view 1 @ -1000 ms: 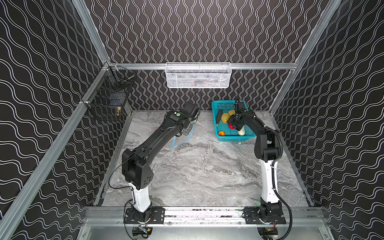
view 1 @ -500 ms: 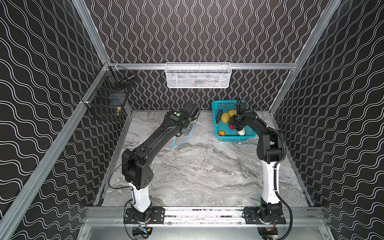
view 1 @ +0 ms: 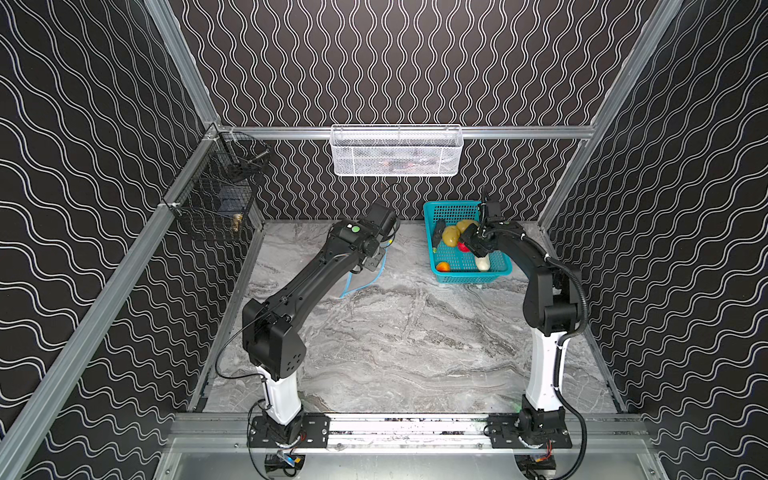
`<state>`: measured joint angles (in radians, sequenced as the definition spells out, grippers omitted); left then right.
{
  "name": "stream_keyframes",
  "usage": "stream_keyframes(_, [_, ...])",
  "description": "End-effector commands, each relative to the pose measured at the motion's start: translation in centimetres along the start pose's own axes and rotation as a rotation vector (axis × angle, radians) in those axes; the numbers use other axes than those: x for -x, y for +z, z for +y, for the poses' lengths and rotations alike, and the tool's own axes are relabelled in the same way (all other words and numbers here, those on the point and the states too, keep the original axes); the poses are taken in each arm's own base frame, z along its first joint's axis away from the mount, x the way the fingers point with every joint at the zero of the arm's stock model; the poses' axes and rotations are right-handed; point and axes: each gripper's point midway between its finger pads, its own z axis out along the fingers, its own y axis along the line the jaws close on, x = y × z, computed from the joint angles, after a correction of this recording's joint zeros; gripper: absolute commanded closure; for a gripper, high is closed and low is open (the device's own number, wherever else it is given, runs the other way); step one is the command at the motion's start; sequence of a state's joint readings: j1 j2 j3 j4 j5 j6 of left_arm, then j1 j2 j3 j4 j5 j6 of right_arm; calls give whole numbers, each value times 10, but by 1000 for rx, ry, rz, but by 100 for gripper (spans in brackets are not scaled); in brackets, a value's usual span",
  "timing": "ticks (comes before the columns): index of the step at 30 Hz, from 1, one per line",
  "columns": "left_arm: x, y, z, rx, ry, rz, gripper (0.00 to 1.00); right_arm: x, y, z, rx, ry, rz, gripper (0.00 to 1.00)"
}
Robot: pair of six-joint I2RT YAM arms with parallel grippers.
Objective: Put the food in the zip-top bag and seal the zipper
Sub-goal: 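Lower the right gripper onto a red apple in the basket and close it, then lift the red apple with the right gripper and carry it toward the bag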
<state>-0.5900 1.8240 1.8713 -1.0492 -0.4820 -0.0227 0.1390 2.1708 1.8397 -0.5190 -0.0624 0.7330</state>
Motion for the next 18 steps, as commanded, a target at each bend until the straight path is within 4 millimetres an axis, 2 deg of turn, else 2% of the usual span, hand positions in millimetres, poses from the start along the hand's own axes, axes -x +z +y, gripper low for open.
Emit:
stream_keyframes(1, [0, -3, 0, -11, -1, -7, 100, 6, -11, 12, 50, 9, -24, 54])
stream_keyframes(11, [1, -5, -1, -22, -5, -10, 100, -4, -34, 18, 116, 17, -17, 54])
stream_keyframes(18, [-3, -3, -7, -48, -11, -13, 100, -9, -59, 29, 203, 21, -17, 56])
